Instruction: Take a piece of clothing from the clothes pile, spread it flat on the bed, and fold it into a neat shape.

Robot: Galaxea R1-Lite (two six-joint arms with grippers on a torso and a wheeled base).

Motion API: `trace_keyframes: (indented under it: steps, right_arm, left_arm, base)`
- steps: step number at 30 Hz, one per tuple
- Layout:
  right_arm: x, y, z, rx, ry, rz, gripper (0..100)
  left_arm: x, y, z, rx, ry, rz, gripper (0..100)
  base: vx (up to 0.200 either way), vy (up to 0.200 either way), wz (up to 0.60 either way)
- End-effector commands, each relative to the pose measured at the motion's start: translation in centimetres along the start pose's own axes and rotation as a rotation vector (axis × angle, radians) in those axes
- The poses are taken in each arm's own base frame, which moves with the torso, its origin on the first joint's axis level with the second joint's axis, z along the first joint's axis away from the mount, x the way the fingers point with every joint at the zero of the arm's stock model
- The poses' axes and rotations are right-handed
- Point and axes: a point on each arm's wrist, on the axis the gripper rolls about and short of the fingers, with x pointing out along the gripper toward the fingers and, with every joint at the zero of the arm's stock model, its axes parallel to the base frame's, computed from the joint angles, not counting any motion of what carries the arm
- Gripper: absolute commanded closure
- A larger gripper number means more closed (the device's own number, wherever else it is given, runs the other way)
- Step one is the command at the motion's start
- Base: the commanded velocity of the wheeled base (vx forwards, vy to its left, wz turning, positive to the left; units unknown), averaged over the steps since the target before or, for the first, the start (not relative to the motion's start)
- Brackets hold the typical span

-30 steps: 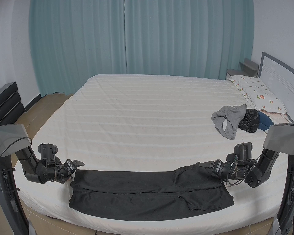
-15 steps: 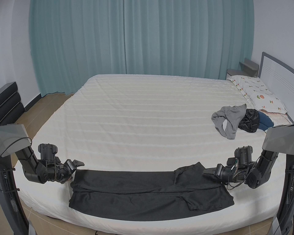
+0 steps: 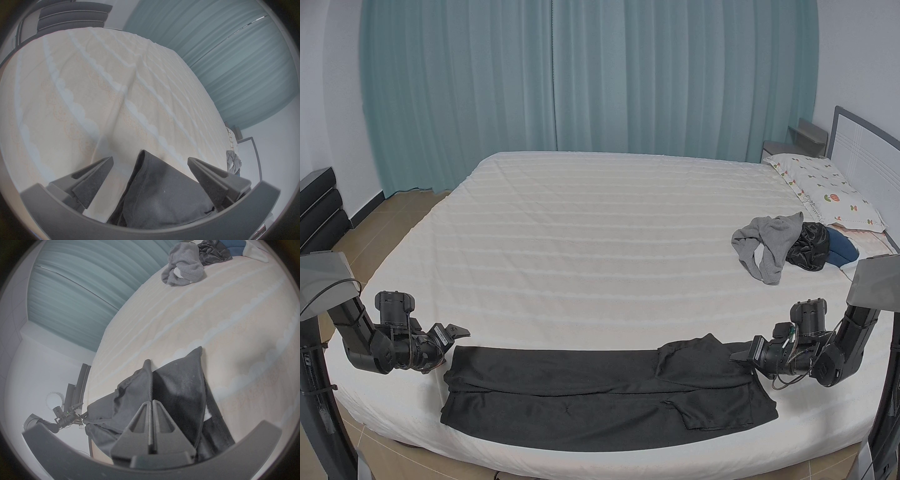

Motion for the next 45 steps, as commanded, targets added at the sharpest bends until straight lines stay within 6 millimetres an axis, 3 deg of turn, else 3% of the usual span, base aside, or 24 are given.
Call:
trace_keyframes:
  steps: [1, 10, 14, 23, 30, 31, 35, 39, 43, 45]
  right_arm:
    - [-1.6, 0.7, 0.2, -0.009, -0.014, 0.029, 100]
    - [-2.6, 0.1, -0.1, -0.05, -0.003, 0.018, 100]
    - [-3.0, -0.4, -0.5, -0.087, 0.007, 0.0, 100]
    - [-3.1, -0.4, -0.7, -0.096, 0.013, -0.004, 100]
    - [-3.1, -0.3, -0.9, -0.098, 0.021, -0.005, 100]
    - [-3.1, -0.3, -0.9, -0.098, 0.021, -0.005, 0]
    - [-3.4, 0.2, -0.1, -0.112, -0.02, 0.003, 0]
    - [-4.4, 2.1, 1.9, -0.139, -0.084, 0.042, 0]
    - [-5.1, 3.2, 2.3, -0.122, -0.048, 0.028, 0]
    - [-6.3, 4.1, 2.0, -0.073, -0.034, -0.013, 0]
  left_arm:
    - [-1.3, -0.5, 0.1, 0.008, -0.021, -0.014, 0]
    - [-4.8, -1.4, -0.7, 0.024, -0.047, -0.029, 0]
    - [-5.7, -0.5, -3.0, 0.08, 0.019, 0.012, 0]
    - [-5.6, -0.2, -4.7, 0.112, 0.068, 0.05, 0]
    - [-3.9, 0.0, -5.2, 0.126, 0.07, 0.107, 0]
    - [-3.8, 0.0, -5.2, 0.126, 0.07, 0.107, 100]
    - [-3.7, -0.2, -5.2, 0.128, 0.068, 0.103, 100]
    - [-3.7, -0.5, -4.9, 0.13, 0.055, 0.098, 100]
    - [-3.8, -0.5, -4.8, 0.132, 0.033, 0.116, 100]
    - [-4.2, -0.8, -4.5, 0.138, -0.006, 0.129, 100]
  base:
    - [0.0, 0.0, 0.0]
    - [0.0, 0.0, 0.0]
    - [0.0, 0.0, 0.0]
    - [0.0, 0.0, 0.0]
    - [0.0, 0.0, 0.0]
    - [0.0, 0.0, 0.0]
    - [0.0, 0.0, 0.0]
    - [0.0, 0.0, 0.0]
    - [0.0, 0.0, 0.0]
    - [0.0, 0.0, 0.0]
